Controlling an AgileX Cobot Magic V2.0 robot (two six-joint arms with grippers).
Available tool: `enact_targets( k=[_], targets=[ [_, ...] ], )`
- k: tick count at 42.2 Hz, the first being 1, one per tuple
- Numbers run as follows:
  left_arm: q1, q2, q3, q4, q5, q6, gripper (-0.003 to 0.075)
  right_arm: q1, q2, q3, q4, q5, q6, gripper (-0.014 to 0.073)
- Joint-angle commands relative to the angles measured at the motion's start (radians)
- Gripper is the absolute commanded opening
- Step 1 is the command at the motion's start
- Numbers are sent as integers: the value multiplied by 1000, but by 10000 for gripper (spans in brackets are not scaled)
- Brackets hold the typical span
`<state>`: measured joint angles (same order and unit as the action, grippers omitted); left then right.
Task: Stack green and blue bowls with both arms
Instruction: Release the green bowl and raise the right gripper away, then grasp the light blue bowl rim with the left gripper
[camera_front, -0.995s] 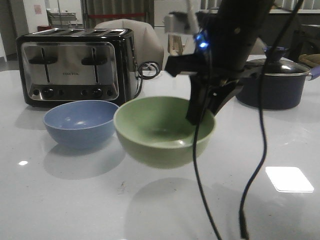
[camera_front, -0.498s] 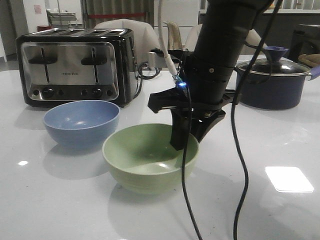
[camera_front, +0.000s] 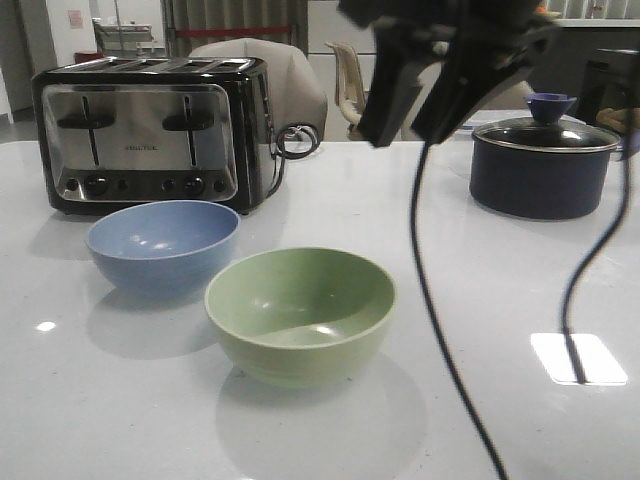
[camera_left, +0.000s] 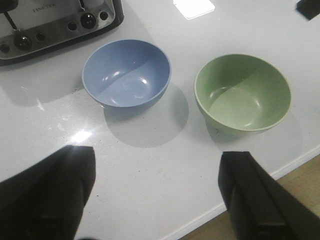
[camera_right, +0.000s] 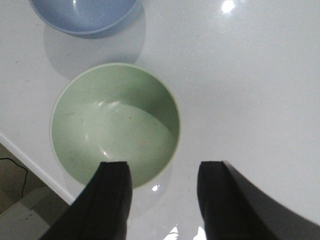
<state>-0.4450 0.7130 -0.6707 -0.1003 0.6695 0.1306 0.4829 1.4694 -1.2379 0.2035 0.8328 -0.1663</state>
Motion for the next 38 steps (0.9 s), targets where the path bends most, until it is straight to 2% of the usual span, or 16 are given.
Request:
enact_targets(
  k=[1,5,14,20,24,31,38],
  targets=[
    [-7,8,-33,-13,-81,-2,564,2,-164,60,-65,-37,-14,432],
    [-7,27,-33,-13,-81,-2,564,2,-283,146,-104,-37,-13,432],
    [-7,96,-33,-13,-88,-2,564,2,-482,315,-104,-46,-12,432],
    [-7,155,-49,-13,-110,-2,564,1,-572,373,-98,-43,-11,432],
    [2,225,-94,-11,-68,-4,564,1,-610,379,-97,-39,-10,432],
    [61,396,-221,-11,27,-7,564,1,-623,379,-92,-37,-10,432],
    [165,588,-334,-29,55,-7,564,1,-616,379,-92,-34,-10,432]
  ],
)
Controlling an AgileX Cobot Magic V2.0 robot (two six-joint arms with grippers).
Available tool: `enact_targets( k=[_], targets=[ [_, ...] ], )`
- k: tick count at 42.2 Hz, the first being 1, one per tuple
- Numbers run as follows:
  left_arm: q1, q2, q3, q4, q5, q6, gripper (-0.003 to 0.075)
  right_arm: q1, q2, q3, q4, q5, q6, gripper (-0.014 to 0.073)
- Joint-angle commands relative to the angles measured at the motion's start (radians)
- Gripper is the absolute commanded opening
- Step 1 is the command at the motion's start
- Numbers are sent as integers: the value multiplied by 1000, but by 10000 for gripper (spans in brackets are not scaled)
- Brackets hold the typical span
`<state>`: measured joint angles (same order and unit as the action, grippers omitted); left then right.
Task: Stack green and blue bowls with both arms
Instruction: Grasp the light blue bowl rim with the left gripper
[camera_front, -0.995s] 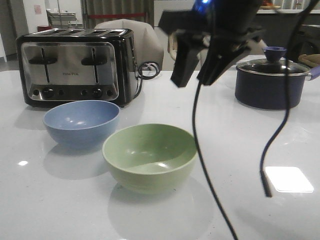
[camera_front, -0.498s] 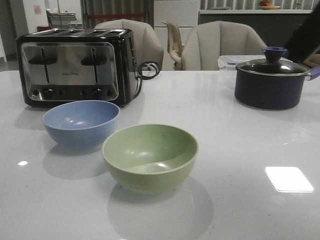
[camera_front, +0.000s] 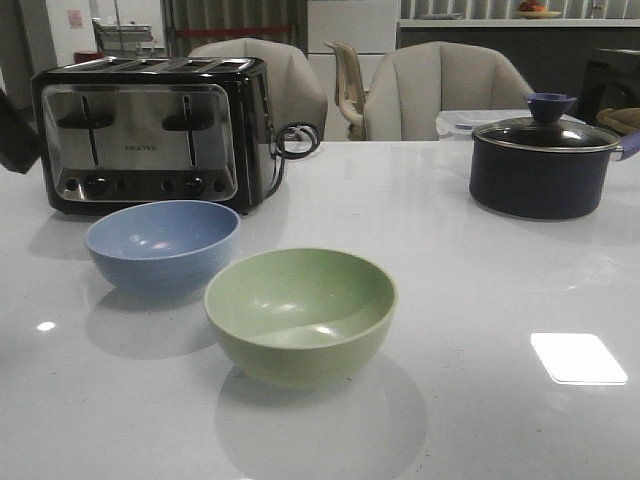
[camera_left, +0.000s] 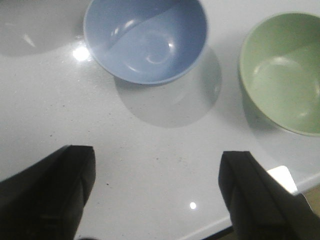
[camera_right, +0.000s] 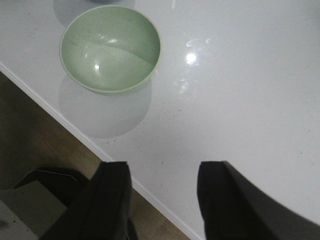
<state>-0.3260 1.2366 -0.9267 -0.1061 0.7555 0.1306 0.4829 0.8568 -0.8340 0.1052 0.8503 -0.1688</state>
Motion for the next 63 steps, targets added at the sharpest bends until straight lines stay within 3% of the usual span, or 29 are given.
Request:
enact_targets(
  k=[1,10,27,31,39,45,48,63],
  targets=[
    [63,88,-96,-31,-31,-7,564,1,-2,-24,6,-51,-7,432],
    [133,315,-242,-51,-62,-7,564,1,-2,-24,6,-51,-7,432],
    [133,639,-451,-141,-92,-7,556,1,-2,-24,6,-51,-7,432],
    [133,668,-473,-157,-95,-7,478,1,-2,-24,6,-51,-7,432],
    [133,673,-478,-157,-87,-5,246,1,-2,-24,6,-51,-7,432],
    [133,673,-478,-157,-63,-3,129,1,-2,-24,6,-51,-7,432],
    [133,669,-481,-157,-60,2,95,1,-2,-24,6,-51,-7,432],
    [115,439,-485,-177,28,74,98,1,-2,-24,6,-51,-7,432]
  ],
)
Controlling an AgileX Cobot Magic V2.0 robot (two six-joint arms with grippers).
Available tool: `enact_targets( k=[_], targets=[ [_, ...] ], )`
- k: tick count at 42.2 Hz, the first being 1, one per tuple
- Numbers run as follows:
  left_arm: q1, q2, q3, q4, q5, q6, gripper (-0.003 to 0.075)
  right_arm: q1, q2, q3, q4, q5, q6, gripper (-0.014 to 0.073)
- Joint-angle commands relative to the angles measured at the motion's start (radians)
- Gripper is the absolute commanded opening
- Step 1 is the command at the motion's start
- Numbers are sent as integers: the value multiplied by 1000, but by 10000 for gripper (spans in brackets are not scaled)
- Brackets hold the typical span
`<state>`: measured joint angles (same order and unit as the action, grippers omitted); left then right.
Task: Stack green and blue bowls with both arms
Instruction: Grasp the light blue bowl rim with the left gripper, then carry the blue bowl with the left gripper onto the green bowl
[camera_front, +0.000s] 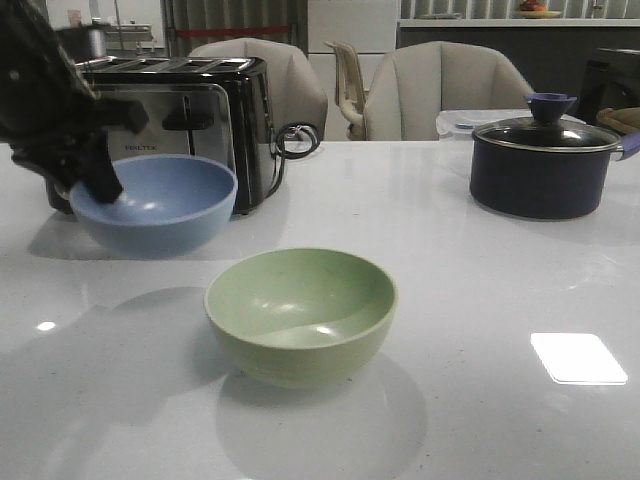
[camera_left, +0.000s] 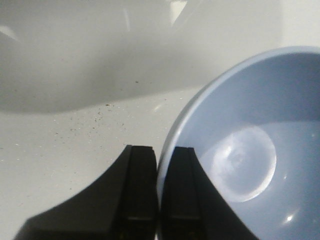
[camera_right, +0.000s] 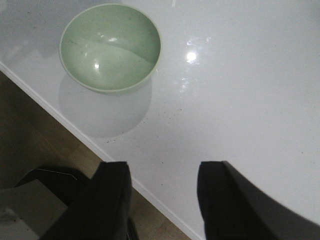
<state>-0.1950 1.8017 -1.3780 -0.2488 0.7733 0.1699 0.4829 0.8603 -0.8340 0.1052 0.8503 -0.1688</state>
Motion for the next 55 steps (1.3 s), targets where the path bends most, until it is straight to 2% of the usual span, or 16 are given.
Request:
enact_targets(
  k=[1,9,22,37,39,41,47,50,55],
  targets=[
    [-20,-142,-33,-41,23,47,98,1,-5,-24,6,-51,-7,432],
    [-110,-235,-33,-102,86,133,98,1,-5,-24,6,-51,-7,432],
    [-316,-170,-33,-98,78,149,98,1,-5,-24,6,-51,-7,432],
    [-339,-14,-33,-103,18,149,107,1,-5,-24,6,-51,-7,432],
    [-339,-1,-33,-103,18,149,133,1,-5,-24,6,-51,-7,432],
    [-339,12,-33,-103,18,149,197,1,-5,-24,6,-51,-7,432],
    [-339,20,-33,-107,11,149,478,1,-5,-24,6,-51,-7,432],
    [-339,9,-36,-107,9,149,568,1,-5,-24,6,-51,-7,432],
    [-339,-38,-37,-90,14,149,584,1,-5,-24,6,-51,-7,432]
  ],
)
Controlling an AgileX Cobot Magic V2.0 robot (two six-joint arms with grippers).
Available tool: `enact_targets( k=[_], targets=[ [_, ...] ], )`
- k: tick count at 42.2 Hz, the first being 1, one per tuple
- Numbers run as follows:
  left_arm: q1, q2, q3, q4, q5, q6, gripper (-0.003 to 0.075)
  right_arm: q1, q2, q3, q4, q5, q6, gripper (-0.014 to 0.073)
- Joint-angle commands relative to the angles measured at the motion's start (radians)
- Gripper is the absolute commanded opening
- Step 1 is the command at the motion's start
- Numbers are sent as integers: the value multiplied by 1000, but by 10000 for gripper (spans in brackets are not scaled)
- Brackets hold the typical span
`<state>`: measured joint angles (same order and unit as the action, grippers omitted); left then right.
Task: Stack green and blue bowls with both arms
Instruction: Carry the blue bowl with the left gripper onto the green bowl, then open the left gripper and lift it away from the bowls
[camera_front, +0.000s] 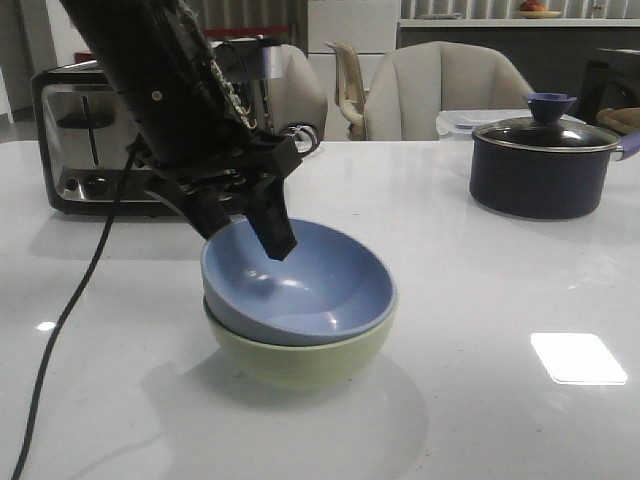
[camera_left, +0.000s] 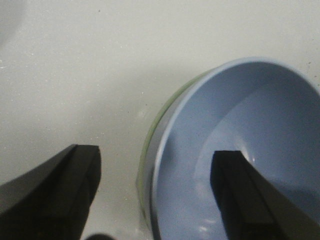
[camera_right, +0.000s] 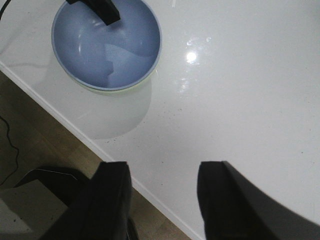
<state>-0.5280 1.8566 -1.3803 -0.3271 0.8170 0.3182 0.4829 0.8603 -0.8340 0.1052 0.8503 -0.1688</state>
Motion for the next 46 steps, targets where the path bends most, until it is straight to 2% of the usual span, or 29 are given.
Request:
enact_targets(
  k=[1,13,23,38,46],
  targets=[
    [-6,-111,-35,-6,-27,1,585,1,-5,-24,6,-51,-7,432],
    [-21,-375,12,-1,13,1,584,1,-5,-24,6,-51,-7,432],
    [-70,-663,209,-1,11,1,584,1,-5,-24,8,-55,-7,432],
    [-73,-1049,484,45,11,-1,584,1,-5,-24,14,-47,-7,432],
    [-71,-1165,554,223,12,-160,583,-4,-19,-24,-25,-47,54,432]
  ],
)
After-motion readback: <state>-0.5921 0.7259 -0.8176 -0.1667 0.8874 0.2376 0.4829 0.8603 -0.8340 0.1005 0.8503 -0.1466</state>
